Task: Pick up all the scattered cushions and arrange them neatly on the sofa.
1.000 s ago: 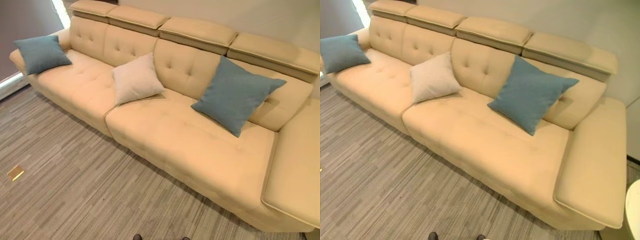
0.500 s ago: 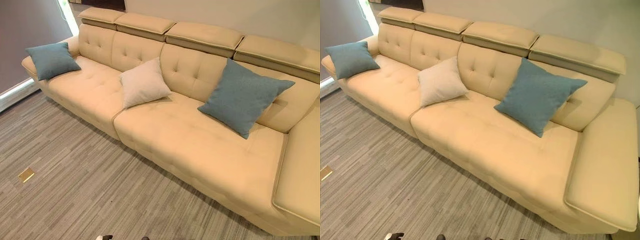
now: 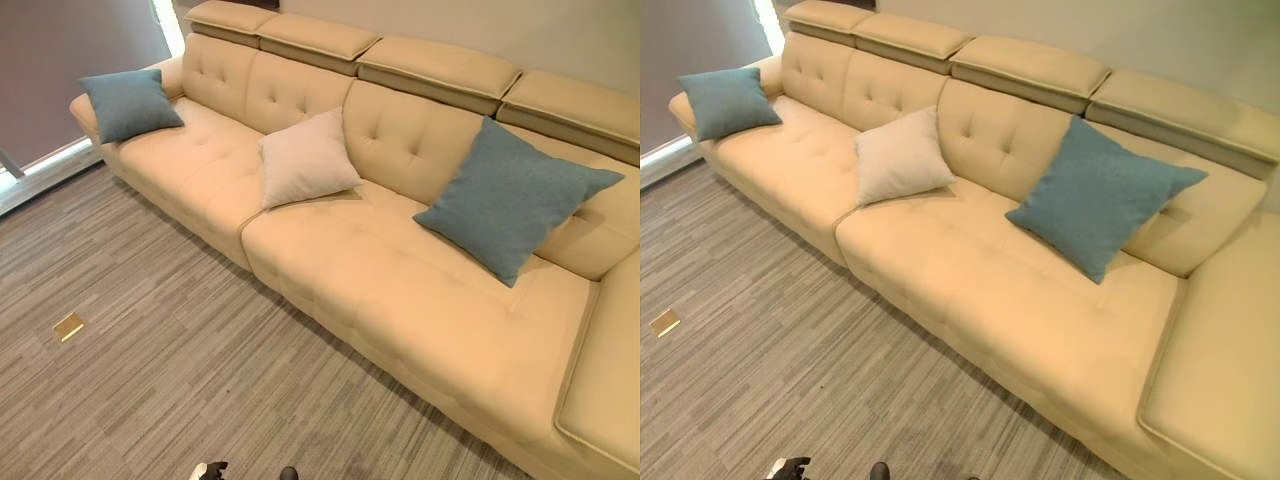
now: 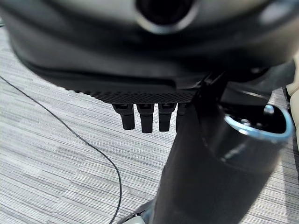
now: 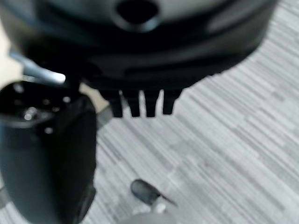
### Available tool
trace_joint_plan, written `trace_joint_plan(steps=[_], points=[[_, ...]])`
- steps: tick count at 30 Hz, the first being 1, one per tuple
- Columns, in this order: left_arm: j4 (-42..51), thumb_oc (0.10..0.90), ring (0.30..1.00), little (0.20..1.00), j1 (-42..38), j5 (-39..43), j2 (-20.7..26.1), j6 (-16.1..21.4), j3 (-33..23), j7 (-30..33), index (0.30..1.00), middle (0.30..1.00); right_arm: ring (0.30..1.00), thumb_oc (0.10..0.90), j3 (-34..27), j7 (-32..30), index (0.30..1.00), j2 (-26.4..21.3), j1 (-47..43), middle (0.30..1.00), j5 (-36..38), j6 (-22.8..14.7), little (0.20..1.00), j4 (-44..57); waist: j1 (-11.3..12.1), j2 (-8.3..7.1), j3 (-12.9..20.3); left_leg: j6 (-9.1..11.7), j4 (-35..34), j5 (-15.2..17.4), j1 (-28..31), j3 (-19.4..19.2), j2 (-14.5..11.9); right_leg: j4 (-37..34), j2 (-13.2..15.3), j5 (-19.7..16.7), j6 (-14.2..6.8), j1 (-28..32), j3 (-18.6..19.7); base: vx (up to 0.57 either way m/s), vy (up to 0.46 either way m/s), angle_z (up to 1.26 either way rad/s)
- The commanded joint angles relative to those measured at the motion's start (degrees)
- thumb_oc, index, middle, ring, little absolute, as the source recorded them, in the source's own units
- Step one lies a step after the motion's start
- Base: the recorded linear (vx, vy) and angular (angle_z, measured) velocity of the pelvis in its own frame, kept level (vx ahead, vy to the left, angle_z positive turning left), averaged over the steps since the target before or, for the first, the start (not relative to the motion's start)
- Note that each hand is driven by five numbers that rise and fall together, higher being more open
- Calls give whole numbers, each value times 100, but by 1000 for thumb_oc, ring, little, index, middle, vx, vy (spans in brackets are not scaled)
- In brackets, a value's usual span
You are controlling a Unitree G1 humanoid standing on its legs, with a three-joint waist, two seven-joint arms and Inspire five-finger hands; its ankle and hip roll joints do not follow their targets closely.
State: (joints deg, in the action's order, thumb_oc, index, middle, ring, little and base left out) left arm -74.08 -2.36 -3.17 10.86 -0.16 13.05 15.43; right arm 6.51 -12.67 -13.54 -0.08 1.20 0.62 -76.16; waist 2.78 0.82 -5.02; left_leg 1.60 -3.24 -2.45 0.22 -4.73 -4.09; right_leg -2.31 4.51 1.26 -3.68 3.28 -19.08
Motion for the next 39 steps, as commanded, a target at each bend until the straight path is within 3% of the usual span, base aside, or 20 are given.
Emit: trace_joint_plan(steps=[1,3,5,6,7,8,9,11,16,18,20,21,24,28,29,34,36,38,39], points=[[-211,800,900,900,-401,-261,106,144,-55,38,900,900,900,800,187,-84,900,-93,-160,900,-106,-22,900,-186,238,-389,10,100,-176,217,-133,254,259,38,230,-1,-422,-23,22,19,13,15],[-162,800,900,900,-491,-259,145,145,-5,23,900,900,900,800,187,-67,900,-105,-138,900,-124,-19,900,-179,325,-387,-44,20,-174,205,-125,442,283,504,252,187,-387,-111,36,-10,22,20],[-71,800,900,900,-658,-340,166,140,184,-14,900,900,900,800,146,-73,900,-138,-143,900,-109,-1,900,-185,362,-337,-149,-87,62,212,-356,932,371,1136,335,400,-369,-350,247,-61,3,35],[-21,800,900,900,-742,-353,167,169,295,-12,900,900,900,800,154,-80,900,-161,-152,900,-103,-4,900,-175,331,-285,-242,-118,163,203,-443,1176,446,1609,335,355,-381,-605,580,-110,-6,111],[-2,800,900,900,-844,-333,158,198,403,6,900,900,900,800,189,-83,900,-192,-192,900,-68,-19,900,-168,246,-226,-275,-152,268,154,-610,1474,533,1870,202,327,-385,-884,1176,-158,-25,222],[15,800,900,900,-970,-286,165,216,414,18,900,900,900,800,204,-104,900,-231,-250,900,0,-25,900,-170,264,-219,-302,-134,365,133,-730,1635,613,1611,89,428,-361,-804,1560,-142,-49,281],[-1,800,900,900,-995,-257,155,220,425,0,900,900,900,800,197,-112,900,-250,-248,900,42,-20,900,-175,329,-232,-280,-112,438,124,-831,1742,664,1376,83,537,-266,-685,1587,-123,-118,231],[-66,800,900,900,-1025,-25,115,258,348,-46,900,900,900,800,289,-143,900,-307,-272,900,-28,-120,900,-88,554,-276,-265,138,499,-126,-1171,2151,649,951,-2,716,-133,-422,1146,-113,-290,95],[-191,800,900,900,-914,-12,80,230,268,-206,900,900,900,800,308,-146,900,-421,-289,900,-218,-156,900,-35,691,-296,-257,314,314,-441,-1373,2493,675,504,-133,690,-83,-191,417,-50,-127,98],[-273,800,900,900,-837,65,69,230,147,-195,900,900,900,800,151,-188,900,-521,-317,900,-124,-190,900,-32,704,-276,-298,326,228,-562,-1488,2387,661,437,-129,667,-91,-164,161,-69,20,96],[-384,800,900,900,-675,72,33,198,-36,-124,900,900,900,800,-17,-168,900,-612,-275,900,-33,-200,900,-92,561,-299,-340,176,151,-486,-1554,1305,334,400,-1,613,-116,-128,-109,-21,86,97],[-383,800,900,900,-677,72,31,197,-36,-124,900,900,900,800,-19,-168,900,-614,-276,900,-33,-200,900,-92,559,-293,-326,173,157,-492,-1577,1310,332,392,-5,598,-118,-144,-112,13,67,63],[-439,800,900,900,-429,9,56,144,-242,-66,900,900,900,800,-230,-76,900,-613,-101,900,150,-166,900,-306,389,-343,-295,177,363,-414,-1596,-143,-50,285,121,557,-151,17,-494,92,102,39],[-392,800,900,900,-337,33,72,157,-294,-78,900,900,900,800,-226,12,900,-565,-57,900,175,-146,900,-398,372,-435,-210,238,320,-295,-1505,-242,-15,218,187,629,-212,175,-527,197,89,59],[-434,800,900,900,-181,38,36,157,-324,-70,900,900,900,800,18,-158,900,-264,-277,900,77,-209,900,-295,530,-503,-140,155,363,-150,-1492,-128,108,213,256,653,-234,259,-536,254,145,5],[-447,800,900,900,-150,123,-69,101,-332,-61,900,900,900,800,196,-194,900,124,-244,900,-145,-129,900,-36,537,-655,-67,-51,609,194,-1447,-230,310,556,520,655,-376,200,-342,230,207,3],[-413,800,900,900,-174,158,21,89,-366,-52,900,900,900,800,353,-137,900,169,-317,900,-396,-62,900,187,411,-696,-54,-244,559,437,-1160,-372,458,1440,934,429,-525,-81,-168,240,318,-26],[-352,800,900,900,-175,240,89,103,-415,-18,900,900,900,800,445,-114,900,137,-342,900,-509,-63,900,284,284,-682,-100,-375,462,506,-926,-463,588,2140,1245,-161,-627,-294,-74,157,239,-51],[-351,800,900,900,-174,240,90,103,-417,-19,900,900,900,800,447,-114,900,138,-341,900,-509,-62,900,286,285,-689,-107,-384,455,509,-913,-469,601,2155,1261,-158,-640,-295,-64,152,269,-34]])
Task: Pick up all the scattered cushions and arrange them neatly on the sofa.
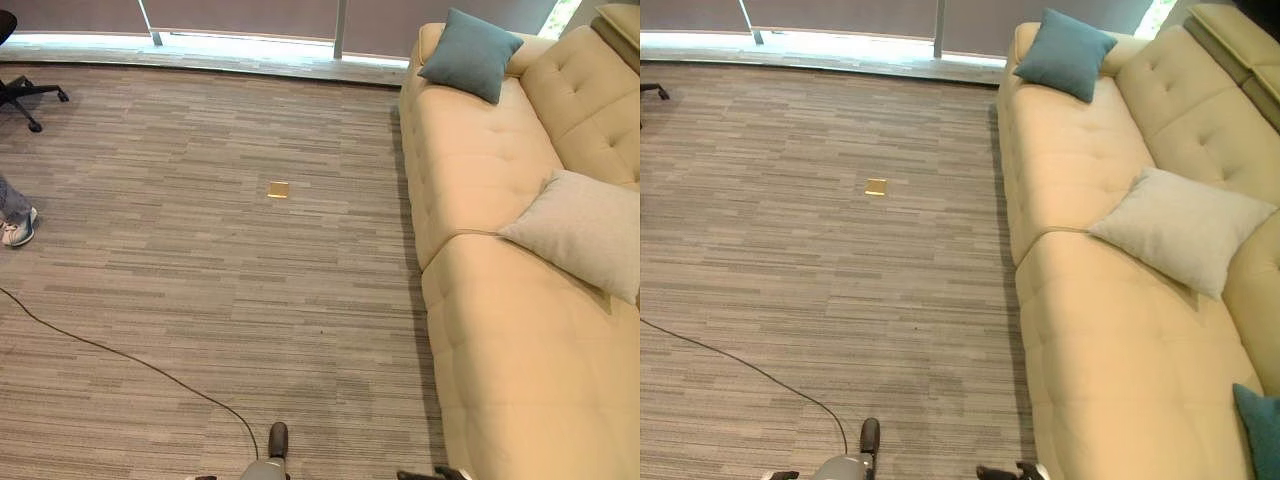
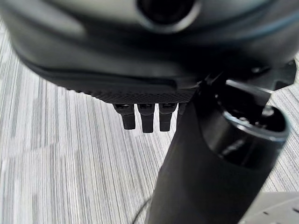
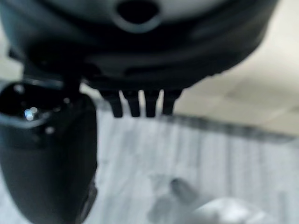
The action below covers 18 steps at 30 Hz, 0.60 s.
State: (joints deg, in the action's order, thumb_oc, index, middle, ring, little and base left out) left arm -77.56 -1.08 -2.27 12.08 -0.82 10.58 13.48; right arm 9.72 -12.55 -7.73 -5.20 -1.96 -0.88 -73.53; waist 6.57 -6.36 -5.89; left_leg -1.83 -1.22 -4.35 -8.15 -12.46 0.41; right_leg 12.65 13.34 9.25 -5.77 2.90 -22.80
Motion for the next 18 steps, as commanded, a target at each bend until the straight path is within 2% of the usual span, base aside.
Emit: trace_joint_plan(steps=[1,3,4,6,8,11,12,13,16,18], points=[[87,800,900,900,-348,206,59,196,-156,174,900,900,900,800,184,-116,900,-459,145,900,-186,63,900,113,-238,148,-80,-143,162,629,52,317,163,1323,420,-1282,-301,-477,456,170,238,-9],[160,800,900,900,-416,242,147,239,-88,165,900,900,900,800,198,-109,900,-455,126,900,-129,15,900,143,-400,276,-139,-150,-25,668,318,439,156,1831,202,-1104,-173,-916,822,206,186,20],[160,800,900,900,-417,242,147,239,-88,165,900,900,900,800,198,-109,900,-455,125,900,-129,15,900,142,-396,272,-141,-150,-29,667,322,434,159,1841,206,-1097,-173,-921,828,154,48,28],[196,800,900,900,-496,215,188,248,-37,153,900,900,900,800,193,-97,900,-437,121,900,-48,-9,900,123,-519,336,-217,-106,-143,694,557,563,157,1719,-75,-823,-64,-1215,1028,194,6,41],[189,800,900,900,-580,158,209,253,22,130,900,900,900,800,187,-101,900,-412,76,900,23,-11,900,87,-643,391,-311,-61,-171,780,705,712,148,1262,-299,-667,-6,-1498,1087,251,-45,42],[105,800,900,900,-639,-21,248,213,93,68,900,900,900,800,182,-65,900,-397,60,900,63,46,900,34,-812,322,-425,-17,-211,969,969,941,236,257,-528,-991,-112,-1860,1299,293,-104,42],[63,800,900,900,-643,-92,263,192,94,45,900,900,900,800,172,-47,900,-399,70,900,73,65,900,23,-879,274,-424,-1,-235,1037,1055,1013,289,-106,-572,-1169,-178,-1996,1388,519,-168,38],[-31,800,900,900,-626,-204,300,166,51,-3,900,900,900,800,168,-1,900,-436,105,900,26,80,900,26,-1011,232,-467,48,-287,1189,1334,1108,336,-720,-646,-1545,-296,-2230,1334,514,-166,35],[-84,800,900,900,-586,-259,302,169,1,-39,900,900,900,800,203,37,900,-476,142,900,-71,102,900,20,-1084,224,-509,87,-264,1289,1498,1137,324,-992,-665,-1689,-340,-2290,1151,324,-106,25],[-157,800,900,900,-494,-393,264,154,-35,-64,900,900,900,800,263,56,900,-511,218,900,-198,103,900,-52,-1129,214,-400,107,-253,1529,1754,1184,340,-901,-699,-1655,-226,-2203,1204,445,-162,16]])
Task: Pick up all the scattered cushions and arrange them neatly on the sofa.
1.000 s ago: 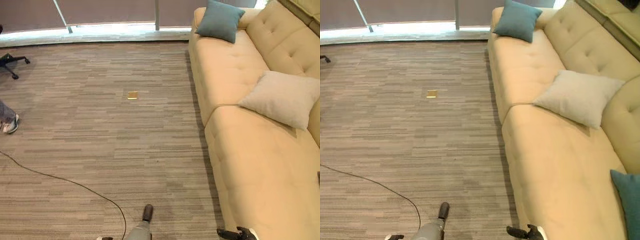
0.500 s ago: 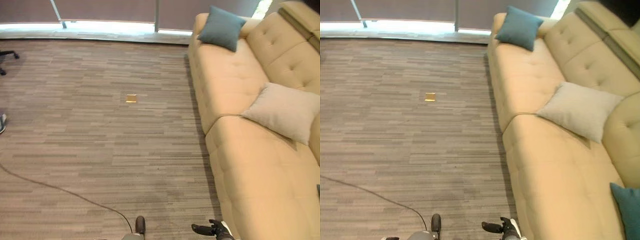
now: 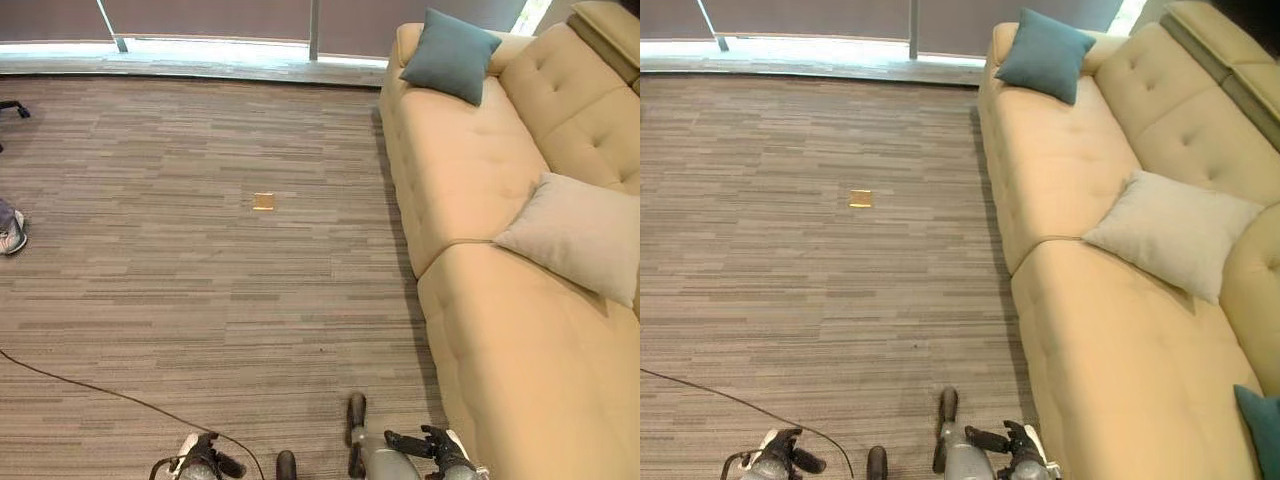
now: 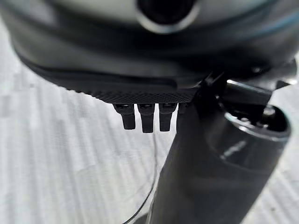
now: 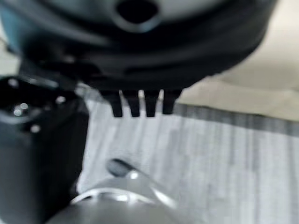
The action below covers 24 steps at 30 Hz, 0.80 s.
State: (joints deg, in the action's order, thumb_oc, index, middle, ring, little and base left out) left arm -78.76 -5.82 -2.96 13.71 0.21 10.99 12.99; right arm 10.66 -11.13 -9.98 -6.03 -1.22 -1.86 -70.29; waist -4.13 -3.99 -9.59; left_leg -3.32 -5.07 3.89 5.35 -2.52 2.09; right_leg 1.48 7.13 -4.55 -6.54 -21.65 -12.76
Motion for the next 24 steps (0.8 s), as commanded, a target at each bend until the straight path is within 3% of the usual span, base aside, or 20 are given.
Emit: trace_joint_plan(steps=[1,4,6,7,8,9,10,11,14,17,18,21,23,24], points=[[-36,800,900,900,-19,-325,100,52,-77,-15,900,900,900,800,170,-86,900,-287,301,900,-272,200,900,-377,-57,-21,-27,257,136,711,401,187,169,225,-81,-268,-149,247,201,393,-172,17],[-67,800,900,900,84,-172,-44,29,-87,-60,900,900,900,800,186,-77,900,-330,235,900,-290,222,900,-432,-96,109,131,366,522,924,492,184,-97,902,-205,90,92,177,142,391,-190,39],[-32,800,900,900,115,-110,-126,43,-64,-72,900,900,900,800,219,-92,900,-350,195,900,-322,211,900,-433,-106,135,154,563,1276,686,323,75,-228,983,-320,307,240,405,157,251,-152,16],[-32,800,900,900,114,-110,-122,42,-65,-72,900,900,900,800,219,-92,900,-347,194,900,-322,211,900,-433,-115,122,164,560,1275,671,305,83,-215,971,-306,294,239,395,156,163,-146,9],[19,800,900,900,93,-46,-156,50,-55,-68,900,900,900,800,204,-131,900,-368,146,900,-289,188,900,-413,-94,69,130,698,1988,382,-60,0,-268,920,-362,378,320,582,199,121,-273,11],[173,800,900,900,-23,128,-171,50,3,2,900,900,900,800,178,-249,900,-433,-21,900,-120,137,900,-318,35,-115,-109,799,3812,-202,-1090,-57,-478,812,-403,477,546,844,262,209,-363,5],[246,800,900,900,-76,208,-182,62,34,47,900,900,900,800,173,-293,900,-441,-81,900,-28,122,900,-260,38,-201,-137,713,4096,-338,-1287,-214,-611,741,-444,573,656,929,270,203,-358,-13],[340,800,900,900,-130,288,-198,74,82,99,900,900,900,800,174,-344,900,-462,-117,900,30,128,900,-231,119,-267,-224,625,4475,-189,-1642,-299,-718,717,-490,675,713,1036,310,223,-197,-34],[477,800,900,900,-168,543,-227,157,73,118,900,900,900,800,224,-403,900,-470,-158,900,79,119,900,-216,275,-327,-234,456,3982,142,-2270,-301,-519,605,-603,881,676,1318,470,265,-66,-33],[493,800,900,900,-172,714,-213,176,-4,158,900,900,900,800,285,-405,900,-449,-138,900,33,128,900,-230,378,-346,-212,508,2786,42,-2497,-198,-639,500,-586,1061,556,1609,619,284,50,-31],[493,800,900,900,-171,714,-213,176,-4,158,900,900,900,800,285,-405,900,-448,-138,900,33,128,900,-230,381,-350,-219,507,2776,39,-2482,-203,-636,499,-582,1062,555,1618,623,255,121,-25],[475,800,900,900,-207,946,-225,256,-31,186,900,900,900,800,474,-429,900,-377,-105,900,-157,124,900,-223,575,-224,-202,760,1456,-783,-2528,692,-756,465,-666,1226,486,1967,1029,364,223,-44],[405,800,900,900,-242,1056,-274,282,41,214,900,900,900,800,628,-435,900,-207,-212,900,-288,232,900,-247,664,-158,-148,931,1032,-1061,-2696,1481,-851,517,-572,1349,396,2210,1403,590,374,-107],[312,800,900,900,-169,1005,-271,270,-14,174,900,900,900,800,474,-377,900,-327,79,900,-263,179,900,-313,590,-135,-71,920,755,-1018,-2490,1380,-969,576,-544,1475,352,2302,1540,460,289,-120]])
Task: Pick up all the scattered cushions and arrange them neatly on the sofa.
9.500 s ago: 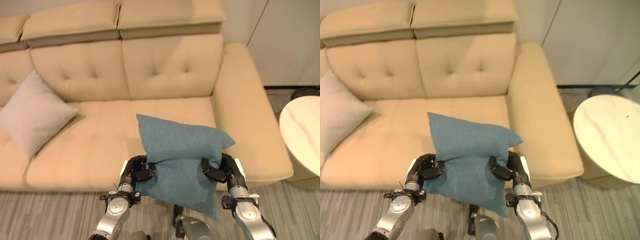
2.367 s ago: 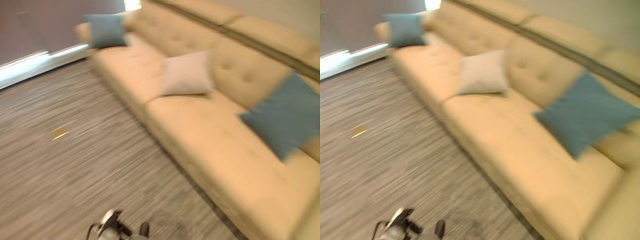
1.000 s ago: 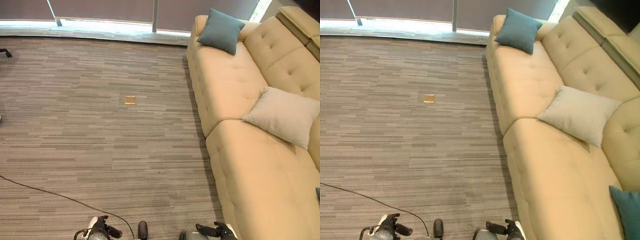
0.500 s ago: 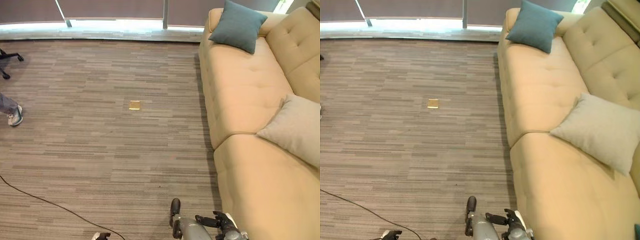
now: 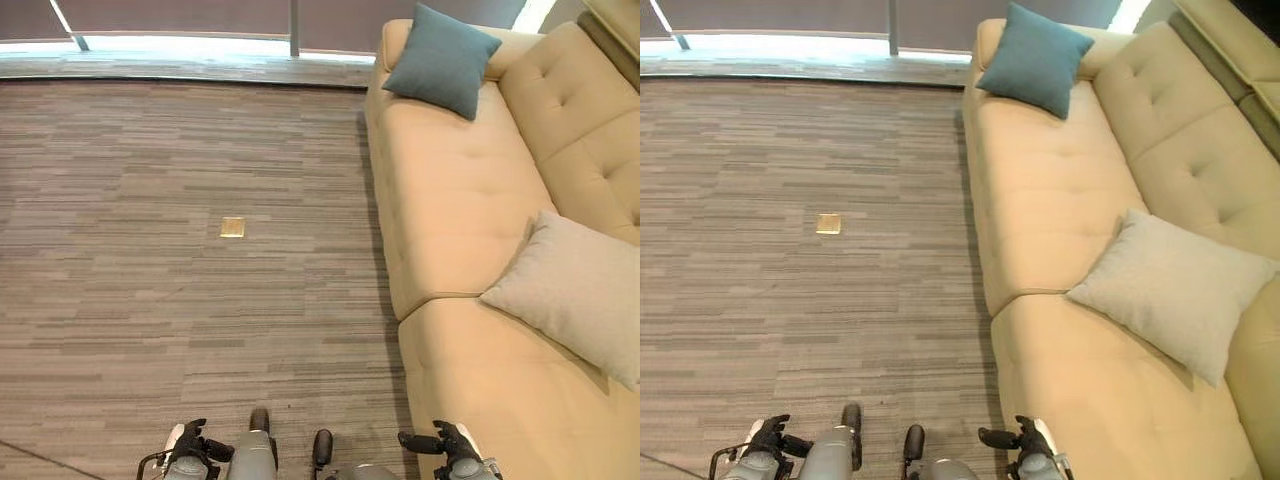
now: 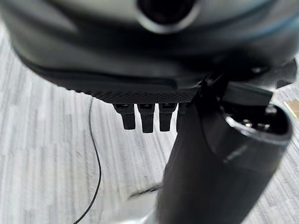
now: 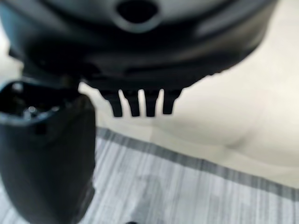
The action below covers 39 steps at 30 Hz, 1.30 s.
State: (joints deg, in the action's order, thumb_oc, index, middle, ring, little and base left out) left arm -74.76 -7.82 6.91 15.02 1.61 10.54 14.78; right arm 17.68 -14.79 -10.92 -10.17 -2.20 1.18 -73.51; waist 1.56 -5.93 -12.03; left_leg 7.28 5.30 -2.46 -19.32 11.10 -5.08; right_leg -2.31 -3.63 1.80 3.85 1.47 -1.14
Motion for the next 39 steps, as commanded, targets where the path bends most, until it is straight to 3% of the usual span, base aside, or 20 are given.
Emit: trace_joint_plan(steps=[1,4,7,9,10,11,12,13,15,17,22,24,26,28,31,34,37,38,39], points=[[-88,800,900,900,31,18,-405,131,32,-5,900,900,900,800,-229,-10,900,-235,494,900,-165,-124,900,10,23,67,181,-138,-291,-393,-31,22,-259,951,524,831,-687,-20,379,286,219,-104],[-215,800,900,900,71,-370,-378,33,-3,36,900,900,900,800,-462,66,900,-233,711,900,-326,-73,900,-216,-116,69,320,-192,-364,-317,286,-298,-146,1323,857,648,-929,-89,420,275,379,-55],[-246,800,900,900,59,-536,-297,10,71,88,900,900,900,800,-522,143,900,-171,659,900,-260,-8,900,-274,-199,80,290,-485,-221,-3,609,-816,88,2215,1284,-310,-1108,-584,469,203,402,-50],[-227,800,900,900,96,-562,-216,3,67,48,900,900,900,800,-495,137,900,-116,613,900,-282,-37,900,-164,-206,181,281,-640,-137,213,799,-1111,151,2637,1632,-573,-997,-757,64,161,324,-74],[-226,800,900,900,96,-562,-216,3,67,48,900,900,900,800,-495,137,900,-116,614,900,-283,-36,900,-163,-205,177,275,-641,-132,219,805,-1113,155,2643,1637,-567,-999,-753,67,173,365,-77],[-237,800,900,900,102,-573,-99,-15,30,35,900,900,900,800,-453,101,900,-105,543,900,-314,-74,900,-13,-235,222,267,-713,-156,370,1054,-1366,205,2702,1814,-517,-915,-826,-360,110,239,-47],[-237,800,900,900,102,-573,-99,-15,30,35,900,900,900,800,-453,101,900,-105,543,900,-314,-74,900,-13,-235,222,267,-713,-156,370,1054,-1366,205,2702,1814,-517,-915,-826,-360,179,369,-50],[-310,800,900,900,107,-668,9,-40,-7,24,900,900,900,800,-414,113,900,-115,439,900,-352,-114,900,115,-234,221,336,-711,-276,428,1211,-1605,240,2292,1823,-376,-922,-791,-907,100,184,-53],[-361,800,900,900,127,-741,91,-55,-59,19,900,900,900,800,-329,103,900,-144,354,900,-442,-150,900,269,-230,237,388,-677,-401,403,1314,-1853,243,1849,1789,-219,-1000,-760,-1453,91,150,-88],[-350,800,900,900,138,-875,181,-50,-149,18,900,900,900,800,-240,57,900,-227,299,900,-572,-163,900,412,-284,242,471,-626,-678,389,1542,-2154,238,1096,1567,-122,-1089,-690,-1650,89,43,-94],[-353,800,900,900,109,-986,146,-60,-169,6,900,900,900,800,-277,-7,900,-318,305,900,-530,-165,900,542,-464,242,481,-644,-837,415,1741,-2315,316,663,1287,-343,-1163,-920,-1313,99,-12,-58],[-358,800,900,900,89,-1025,102,-64,-136,-6,900,900,900,800,-263,-5,900,-316,338,900,-567,-153,900,536,-549,262,463,-628,-871,555,1899,-2371,332,552,1176,-445,-1225,-1122,-1415,179,-62,-19],[-338,800,900,900,82,-1045,42,-64,-108,-39,900,900,900,800,-257,-5,900,-323,371,900,-590,-139,900,470,-649,252,404,-664,-764,591,1936,-2439,365,496,1117,-529,-1175,-1231,-1412,150,-95,-43],[-278,800,900,900,64,-1089,-83,-37,2,-54,900,900,900,800,-288,-24,900,-329,468,900,-539,-117,900,268,-700,195,416,-670,-623,766,2029,-2402,419,277,992,-522,-1107,-1070,-998,196,-156,-15],[-257,800,900,900,39,-1080,-124,-32,41,-48,900,900,900,800,-274,-24,900,-328,474,900,-527,-124,900,219,-707,184,457,-641,-552,785,1993,-2393,403,272,958,-518,-1076,-1071,-943,143,-171,-11],[-174,800,900,900,43,-1041,-317,-30,184,-83,900,900,900,800,-280,-18,900,-366,506,900,-460,-150,900,152,-754,206,492,-513,-223,956,2058,-2405,222,385,874,-332,-932,-933,-1017,197,-219,3],[-164,800,900,900,72,-1018,-427,-47,259,-80,900,900,900,800,-338,-23,900,-404,545,900,-328,-197,900,173,-796,193,465,-360,562,1031,1924,-2426,-35,480,771,-50,-725,-737,-1054,218,-240,8],[-104,800,900,900,21,-897,-443,-46,264,-52,900,900,900,800,-369,-45,900,-416,528,900,-260,-207,900,163,-750,140,345,-264,1435,708,1543,-2316,-171,535,740,46,-586,-621,-1061,176,-259,8],[-69,800,900,900,-4,-815,-450,-33,254,-37,900,900,900,800,-387,-62,900,-417,534,900,-223,-211,900,160,-717,103,283,-241,1774,549,1382,-2281,-222,552,726,96,-523,-568,-1070,112,-190,16]])
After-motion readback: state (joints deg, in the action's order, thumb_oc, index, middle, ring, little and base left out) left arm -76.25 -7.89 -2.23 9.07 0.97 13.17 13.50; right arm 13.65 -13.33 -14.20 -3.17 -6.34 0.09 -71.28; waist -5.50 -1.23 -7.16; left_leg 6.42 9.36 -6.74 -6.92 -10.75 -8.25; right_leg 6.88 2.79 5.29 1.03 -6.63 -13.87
